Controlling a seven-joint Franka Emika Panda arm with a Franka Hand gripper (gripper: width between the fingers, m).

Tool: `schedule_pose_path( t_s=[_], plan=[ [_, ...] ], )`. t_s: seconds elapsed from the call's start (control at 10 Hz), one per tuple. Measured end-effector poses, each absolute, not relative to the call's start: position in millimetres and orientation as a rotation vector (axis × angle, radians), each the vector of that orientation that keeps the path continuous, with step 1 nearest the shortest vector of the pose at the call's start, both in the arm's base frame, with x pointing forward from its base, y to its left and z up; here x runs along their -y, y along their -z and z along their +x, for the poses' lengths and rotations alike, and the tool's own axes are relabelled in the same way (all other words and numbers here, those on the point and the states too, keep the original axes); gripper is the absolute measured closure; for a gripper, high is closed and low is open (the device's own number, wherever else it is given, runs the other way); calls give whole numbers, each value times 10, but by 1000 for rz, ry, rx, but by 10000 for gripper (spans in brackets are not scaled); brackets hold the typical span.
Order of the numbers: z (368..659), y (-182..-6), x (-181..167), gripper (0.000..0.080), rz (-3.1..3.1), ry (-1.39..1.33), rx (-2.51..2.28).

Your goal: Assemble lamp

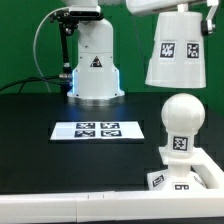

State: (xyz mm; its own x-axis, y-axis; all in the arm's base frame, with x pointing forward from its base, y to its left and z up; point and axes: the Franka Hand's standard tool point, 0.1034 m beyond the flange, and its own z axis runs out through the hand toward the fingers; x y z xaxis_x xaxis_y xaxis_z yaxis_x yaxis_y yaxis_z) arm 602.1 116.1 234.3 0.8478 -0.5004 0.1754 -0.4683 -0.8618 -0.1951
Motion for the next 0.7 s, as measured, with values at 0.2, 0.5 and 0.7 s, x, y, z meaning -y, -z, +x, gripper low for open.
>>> schedule_pose_path(
  t_s=[0.2,0.5,0.7],
  plan=[
    [6164,-2265,-1130,760,-2885,371,-753],
    [6271,-2007,-1137,759,-2886,468,-725],
    [6263,-1919,-1162,759,-2894,462,-724]
  ],
)
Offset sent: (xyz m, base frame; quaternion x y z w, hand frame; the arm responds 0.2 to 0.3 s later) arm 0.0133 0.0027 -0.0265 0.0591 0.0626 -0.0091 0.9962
